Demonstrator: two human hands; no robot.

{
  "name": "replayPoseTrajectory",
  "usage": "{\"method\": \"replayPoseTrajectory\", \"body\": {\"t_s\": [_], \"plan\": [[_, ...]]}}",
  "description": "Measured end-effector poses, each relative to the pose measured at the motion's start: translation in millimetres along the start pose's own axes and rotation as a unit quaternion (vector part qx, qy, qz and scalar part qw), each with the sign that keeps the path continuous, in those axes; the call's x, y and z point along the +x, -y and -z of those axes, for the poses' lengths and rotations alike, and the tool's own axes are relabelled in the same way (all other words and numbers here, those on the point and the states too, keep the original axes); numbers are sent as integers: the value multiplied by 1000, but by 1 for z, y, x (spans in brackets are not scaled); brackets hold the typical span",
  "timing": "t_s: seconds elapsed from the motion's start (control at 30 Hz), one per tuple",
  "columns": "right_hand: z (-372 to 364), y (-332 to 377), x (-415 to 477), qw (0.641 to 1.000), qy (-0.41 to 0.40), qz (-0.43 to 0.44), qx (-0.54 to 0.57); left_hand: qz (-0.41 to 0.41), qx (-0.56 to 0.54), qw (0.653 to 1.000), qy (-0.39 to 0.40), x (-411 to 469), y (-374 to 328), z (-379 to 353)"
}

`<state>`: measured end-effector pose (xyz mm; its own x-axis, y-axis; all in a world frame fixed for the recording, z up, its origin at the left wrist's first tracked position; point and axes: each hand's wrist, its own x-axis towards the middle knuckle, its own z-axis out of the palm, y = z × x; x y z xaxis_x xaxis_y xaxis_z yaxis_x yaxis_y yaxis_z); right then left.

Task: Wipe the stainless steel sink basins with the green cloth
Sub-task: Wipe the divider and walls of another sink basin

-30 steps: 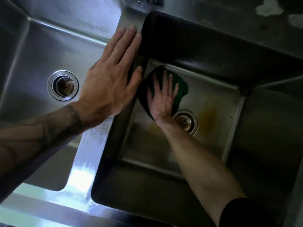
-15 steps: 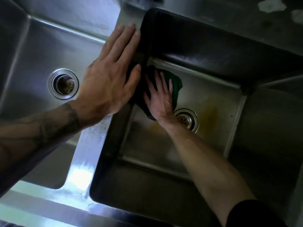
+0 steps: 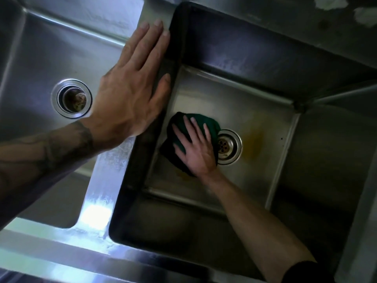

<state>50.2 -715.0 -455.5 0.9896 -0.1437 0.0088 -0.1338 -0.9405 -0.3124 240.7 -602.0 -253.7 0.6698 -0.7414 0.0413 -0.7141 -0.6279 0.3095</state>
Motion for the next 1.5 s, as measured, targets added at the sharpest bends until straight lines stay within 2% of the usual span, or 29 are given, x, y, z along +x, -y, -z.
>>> {"method": "replayPoseTrajectory", "body": {"t_s": [0.07,0.17,0.23,0.3,0.37,0.5,0.57,0.67,0.73,0.77,0.87,0.93,1.03,1.23,1.33,1.43,1.5], "plan": [[7,-22,4,1000,-6,-10,-14,3,1,1000,-2,0,-1,0],[10,-26,31,991,-29,-123,-47,6,10,1000,1,0,0,0],[4,-4,41,985,-30,-164,-39,2,12,1000,6,0,-1,1],[-4,20,26,992,-22,-123,-14,-1,13,1000,4,0,-1,1],[-7,29,-10,1000,4,-25,7,-4,16,1000,3,-1,-2,2],[3,-8,-62,988,69,134,-23,9,13,1000,7,-1,-4,3],[4,-12,-60,990,64,122,-36,10,12,1000,8,0,-4,2],[-9,34,-48,999,34,-1,-8,15,15,1000,5,0,-6,3],[-15,60,-42,999,43,-28,8,12,20,1000,10,-1,-8,5],[-16,59,-45,998,52,-9,14,10,27,999,14,-2,-8,6],[-6,15,-67,989,74,126,-2,16,54,998,21,-5,-10,7],[1,-11,-90,980,98,173,-21,29,55,998,31,-8,-12,8],[4,-8,-99,985,112,127,-20,43,47,997,42,-23,-17,10],[-5,48,-48,992,110,59,19,74,68,995,25,-97,-26,4],[-3,34,-62,989,112,97,26,77,84,993,16,-109,-26,-1],[6,-7,-106,978,126,166,-21,69,94,993,16,-107,-25,-3],[8,-15,-120,976,130,170,-45,64,98,993,13,-106,-24,-4]]}}
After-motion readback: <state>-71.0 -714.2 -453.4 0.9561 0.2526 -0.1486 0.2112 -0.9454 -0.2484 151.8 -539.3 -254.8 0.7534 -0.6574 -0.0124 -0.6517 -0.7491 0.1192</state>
